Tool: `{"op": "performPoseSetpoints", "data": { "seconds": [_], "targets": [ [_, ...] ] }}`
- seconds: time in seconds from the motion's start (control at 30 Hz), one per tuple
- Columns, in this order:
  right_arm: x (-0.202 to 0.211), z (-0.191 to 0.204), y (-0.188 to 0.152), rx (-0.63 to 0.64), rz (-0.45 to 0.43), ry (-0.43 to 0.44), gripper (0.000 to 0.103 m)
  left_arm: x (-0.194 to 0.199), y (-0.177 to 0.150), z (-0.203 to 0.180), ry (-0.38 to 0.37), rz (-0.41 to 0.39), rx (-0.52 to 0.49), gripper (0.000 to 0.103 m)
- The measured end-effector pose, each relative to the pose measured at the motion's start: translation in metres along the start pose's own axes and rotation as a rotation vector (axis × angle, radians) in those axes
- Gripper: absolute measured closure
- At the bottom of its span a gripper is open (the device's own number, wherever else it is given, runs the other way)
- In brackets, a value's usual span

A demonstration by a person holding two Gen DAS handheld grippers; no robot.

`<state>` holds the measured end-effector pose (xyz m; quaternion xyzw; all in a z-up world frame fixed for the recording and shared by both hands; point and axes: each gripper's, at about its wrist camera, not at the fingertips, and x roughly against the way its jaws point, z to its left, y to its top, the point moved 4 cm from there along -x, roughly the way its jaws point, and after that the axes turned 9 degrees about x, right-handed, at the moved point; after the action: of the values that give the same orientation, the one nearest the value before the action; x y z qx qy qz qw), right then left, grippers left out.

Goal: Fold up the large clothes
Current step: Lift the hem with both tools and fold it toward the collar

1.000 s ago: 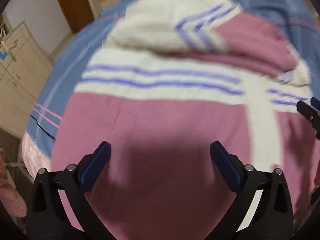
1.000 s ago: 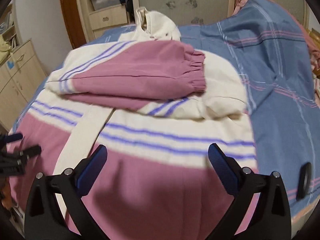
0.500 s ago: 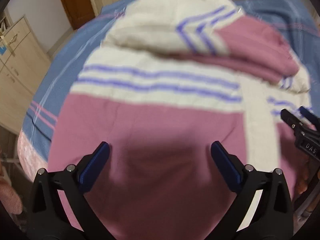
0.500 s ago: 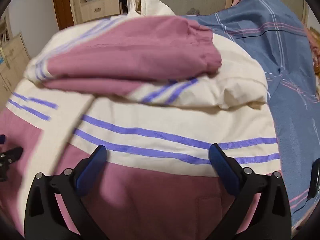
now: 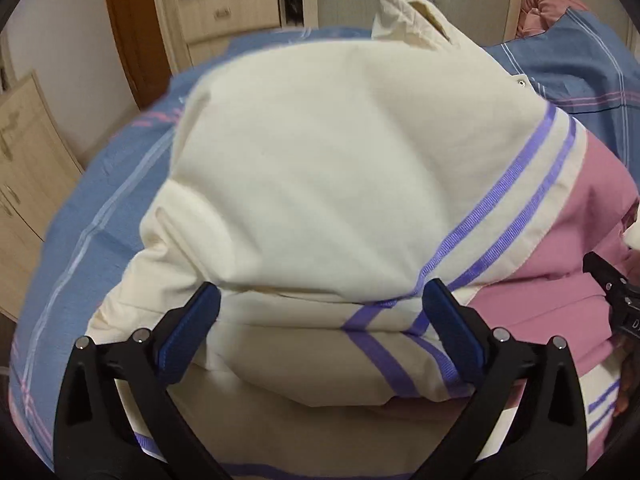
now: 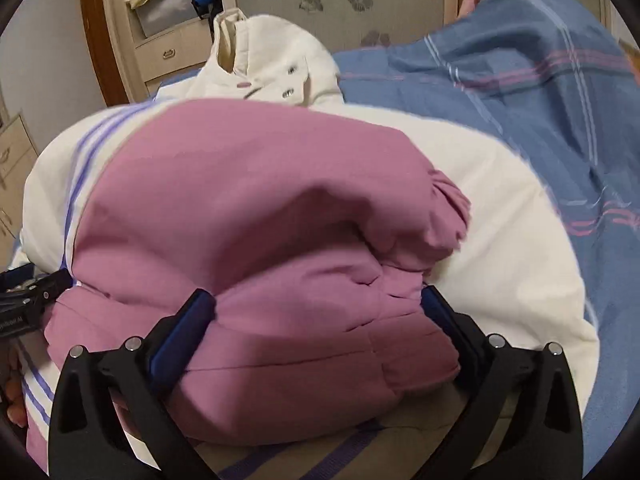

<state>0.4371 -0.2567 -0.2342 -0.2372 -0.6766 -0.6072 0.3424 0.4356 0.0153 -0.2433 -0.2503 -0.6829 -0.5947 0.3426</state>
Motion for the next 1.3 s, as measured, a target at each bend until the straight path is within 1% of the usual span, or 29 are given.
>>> {"op": "performPoseSetpoints", "data": {
  "seconds": [0.07, 0.13, 0.17, 0.23, 0.27, 0.3, 0.33, 0.37, 0.43, 0.47, 0.5, 0.53, 0.6, 0.73, 0.77, 0.8, 0.83, 0.87, 0.9, 0.93, 0.97, 1.0, 1.03, 1.07, 1.1, 1.13, 1.2, 1.23, 1.3],
  "targets": [
    [0.001, -0.001, 0.001, -0.006, 0.010, 0.006, 0.001, 0.002, 0.001, -0.002, 0.007, -0.006, 0.002, 0.002],
    [0.014, -0.003, 0.007, -0.015, 0.002, -0.024, 0.001, 0.016, 0.008, 0.001, -0.017, -0.013, 0.032, 0.002],
    [0.024, -0.003, 0.011, -0.022, -0.034, -0.026, 0.001, 0.030, 0.012, 0.001, -0.048, -0.038, 0.039, 0.002],
    [0.052, -0.001, 0.027, -0.049, -0.147, -0.006, 0.001, 0.044, 0.025, -0.001, -0.084, -0.091, 0.017, 0.002],
    [0.059, -0.002, 0.039, -0.070, -0.178, 0.008, 0.001, 0.052, 0.035, -0.009, -0.081, -0.124, -0.013, 0.002],
    [0.059, -0.003, 0.048, -0.084, -0.188, 0.024, 0.001, 0.054, 0.043, -0.016, -0.071, -0.144, -0.039, 0.002],
    [0.053, -0.003, 0.057, -0.089, -0.179, 0.034, 0.001, 0.053, 0.052, -0.025, -0.054, -0.159, -0.071, 0.002],
    [0.036, -0.004, 0.063, -0.077, -0.137, 0.009, 0.001, 0.043, 0.059, -0.032, -0.029, -0.146, -0.094, 0.002],
    [-0.004, -0.005, 0.060, -0.026, -0.042, -0.070, 0.001, 0.004, 0.067, -0.038, 0.013, -0.076, -0.107, 0.002],
    [-0.025, -0.005, 0.052, 0.001, -0.022, -0.065, 0.001, -0.022, 0.065, -0.037, 0.009, -0.033, -0.099, 0.002],
    [-0.036, -0.008, 0.048, -0.018, -0.019, -0.042, 0.001, -0.039, 0.061, -0.036, -0.007, -0.009, -0.078, 0.002],
    [-0.034, -0.009, 0.050, -0.024, -0.021, -0.049, 0.001, -0.047, 0.058, -0.035, -0.015, -0.002, -0.059, 0.002],
    [-0.032, -0.005, 0.049, -0.004, -0.028, -0.073, 0.001, -0.045, 0.056, -0.037, 0.007, -0.025, -0.064, 0.002],
    [-0.029, -0.008, 0.048, -0.011, -0.035, -0.065, 0.001, -0.043, 0.055, -0.032, -0.016, -0.031, -0.045, 0.002],
    [-0.022, -0.007, 0.047, -0.012, -0.053, -0.076, 0.001, -0.039, 0.054, -0.032, -0.017, -0.038, -0.039, 0.002],
    [-0.010, -0.005, 0.044, -0.016, -0.084, -0.094, 0.001, -0.027, 0.053, -0.029, -0.025, -0.049, -0.026, 0.002],
    [0.015, -0.003, 0.041, -0.022, -0.142, -0.096, 0.002, -0.010, 0.051, -0.024, -0.039, -0.059, -0.006, 0.002],
    [0.035, 0.000, 0.040, -0.022, -0.199, -0.076, 0.002, 0.010, 0.050, -0.018, -0.069, -0.085, 0.008, 0.002],
    [0.061, 0.001, 0.036, 0.001, -0.250, -0.041, 0.002, 0.036, 0.047, -0.010, -0.097, -0.136, 0.001, 0.002],
    [0.072, 0.001, 0.030, 0.032, -0.245, -0.034, 0.001, 0.052, 0.042, -0.004, -0.080, -0.172, -0.019, 0.002],
    [0.073, 0.000, 0.021, 0.070, -0.192, -0.043, 0.001, 0.055, 0.035, 0.000, -0.051, -0.166, -0.038, 0.002],
    [0.063, -0.003, 0.011, 0.084, -0.124, -0.049, 0.001, 0.047, 0.027, 0.003, -0.037, -0.128, -0.049, 0.002],
    [0.040, -0.009, -0.005, 0.077, -0.014, -0.024, 0.001, 0.031, 0.017, 0.007, -0.046, -0.069, -0.044, 0.002],
    [0.020, -0.014, -0.020, 0.039, 0.043, 0.056, 0.001, 0.013, 0.008, 0.010, -0.075, -0.015, -0.024, 0.002],
    [0.016, -0.019, -0.023, 0.001, 0.042, 0.096, 0.001, 0.003, 0.002, 0.013, -0.089, 0.004, 0.001, 0.002],
    [0.020, -0.021, -0.020, -0.005, 0.045, 0.097, 0.001, 0.005, 0.004, 0.012, -0.075, -0.009, 0.001, 0.002],
    [0.033, -0.016, -0.013, 0.019, 0.064, 0.056, 0.001, 0.011, 0.004, 0.009, -0.045, -0.029, 0.000, 0.002],
    [0.043, -0.014, -0.011, 0.020, 0.069, 0.055, 0.001, 0.011, 0.002, 0.009, -0.039, -0.041, -0.004, 0.002],
    [0.074, -0.011, 0.001, -0.001, -0.008, 0.126, 0.001, 0.012, 0.000, 0.012, -0.053, -0.052, 0.006, 0.002]
  ]
}}
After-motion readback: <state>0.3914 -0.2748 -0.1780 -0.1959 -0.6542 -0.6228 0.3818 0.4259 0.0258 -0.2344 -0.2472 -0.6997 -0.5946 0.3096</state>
